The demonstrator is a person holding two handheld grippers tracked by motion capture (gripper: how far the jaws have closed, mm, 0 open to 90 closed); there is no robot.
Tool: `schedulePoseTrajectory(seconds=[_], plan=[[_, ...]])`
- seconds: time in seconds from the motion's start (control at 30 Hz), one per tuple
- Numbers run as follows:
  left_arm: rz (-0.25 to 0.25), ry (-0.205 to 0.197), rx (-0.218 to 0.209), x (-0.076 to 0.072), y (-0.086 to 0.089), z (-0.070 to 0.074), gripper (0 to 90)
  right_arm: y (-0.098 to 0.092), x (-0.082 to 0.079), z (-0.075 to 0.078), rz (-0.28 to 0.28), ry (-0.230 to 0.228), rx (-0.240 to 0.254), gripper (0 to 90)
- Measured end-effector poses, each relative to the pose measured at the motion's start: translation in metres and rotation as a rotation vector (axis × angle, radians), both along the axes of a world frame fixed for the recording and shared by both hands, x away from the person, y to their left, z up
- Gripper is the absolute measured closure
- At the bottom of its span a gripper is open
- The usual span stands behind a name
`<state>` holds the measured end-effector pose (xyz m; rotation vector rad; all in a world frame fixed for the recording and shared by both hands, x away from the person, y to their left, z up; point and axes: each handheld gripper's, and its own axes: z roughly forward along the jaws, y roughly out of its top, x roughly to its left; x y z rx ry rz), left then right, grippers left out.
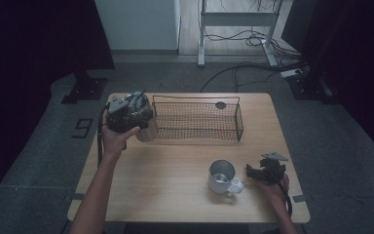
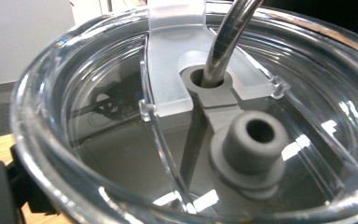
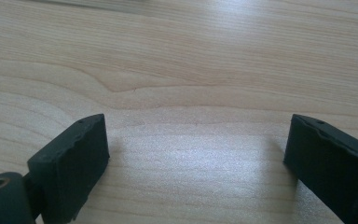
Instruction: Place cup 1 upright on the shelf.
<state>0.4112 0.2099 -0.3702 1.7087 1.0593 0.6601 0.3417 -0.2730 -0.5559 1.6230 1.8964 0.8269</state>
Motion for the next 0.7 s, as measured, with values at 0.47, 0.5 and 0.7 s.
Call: schedulePoseTrajectory(seconds=[0.47,0.5,0.7], plan=[[-0.011,0.003,-0.010,0.017,-0.014,-0.002,4.0,0.000,0.000,0.000,0.003,-0.002,0.000,6.6],[-0.013,0.004,-0.012,0.018,-0.015,-0.002,4.0,0.000,0.000,0.000,0.004,-0.003,0.001,6.7],[-0.023,0.003,-0.007,0.024,-0.021,0.000,4.0,0.000,0.000,0.000,0.002,-0.006,0.000,7.0]])
